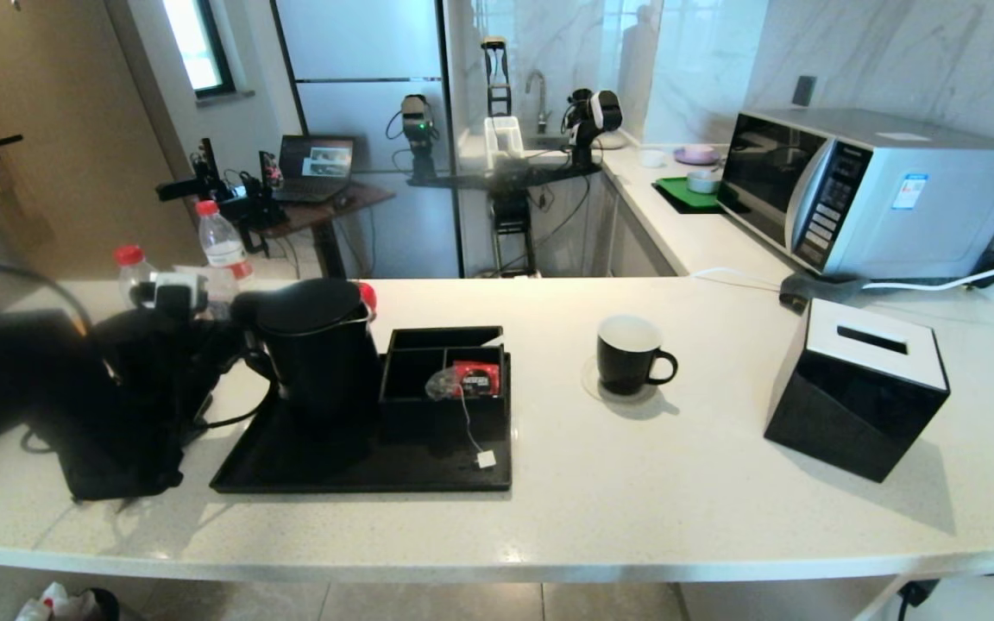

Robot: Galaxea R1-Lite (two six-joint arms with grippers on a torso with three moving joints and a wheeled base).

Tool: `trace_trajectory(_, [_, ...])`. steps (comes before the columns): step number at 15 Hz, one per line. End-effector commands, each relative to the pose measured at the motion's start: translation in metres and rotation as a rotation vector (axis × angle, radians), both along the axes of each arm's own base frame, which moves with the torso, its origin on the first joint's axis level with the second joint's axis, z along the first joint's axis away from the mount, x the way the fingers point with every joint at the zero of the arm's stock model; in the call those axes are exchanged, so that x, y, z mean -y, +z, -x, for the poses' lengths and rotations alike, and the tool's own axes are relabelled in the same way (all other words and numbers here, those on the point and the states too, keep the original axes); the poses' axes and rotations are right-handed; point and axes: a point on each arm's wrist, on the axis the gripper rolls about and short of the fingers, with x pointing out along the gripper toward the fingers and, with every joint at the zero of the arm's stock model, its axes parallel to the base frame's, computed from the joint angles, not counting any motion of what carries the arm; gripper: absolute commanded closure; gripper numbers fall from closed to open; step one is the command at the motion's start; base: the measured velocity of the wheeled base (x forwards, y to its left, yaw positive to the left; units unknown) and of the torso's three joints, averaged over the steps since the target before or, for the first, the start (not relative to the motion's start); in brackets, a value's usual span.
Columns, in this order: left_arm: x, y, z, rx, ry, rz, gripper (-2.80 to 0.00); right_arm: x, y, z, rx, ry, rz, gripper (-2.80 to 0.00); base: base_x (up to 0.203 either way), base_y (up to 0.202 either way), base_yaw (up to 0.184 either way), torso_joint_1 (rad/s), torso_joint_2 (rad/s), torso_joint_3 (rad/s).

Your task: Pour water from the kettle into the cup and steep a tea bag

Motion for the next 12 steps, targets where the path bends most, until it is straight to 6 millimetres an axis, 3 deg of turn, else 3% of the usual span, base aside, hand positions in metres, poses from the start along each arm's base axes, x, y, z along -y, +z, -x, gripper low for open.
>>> trace_trajectory(1, [0.0, 0.004, -0.002, 0.051, 0.0, -0.007, -2.8, 0.0, 0.0, 0.0, -0.002, 0.001, 0.001, 0.0, 0.0, 0.0, 0.0, 0.0, 0.0, 0.0])
trace_trajectory(12, [0.003, 0.003, -0.017, 0.09, -0.015, -0.014, -2.8, 0.0, 0.0, 0.0, -0.002, 0.001, 0.001, 0.0, 0.0, 0.0, 0.0, 0.0, 0.0, 0.0])
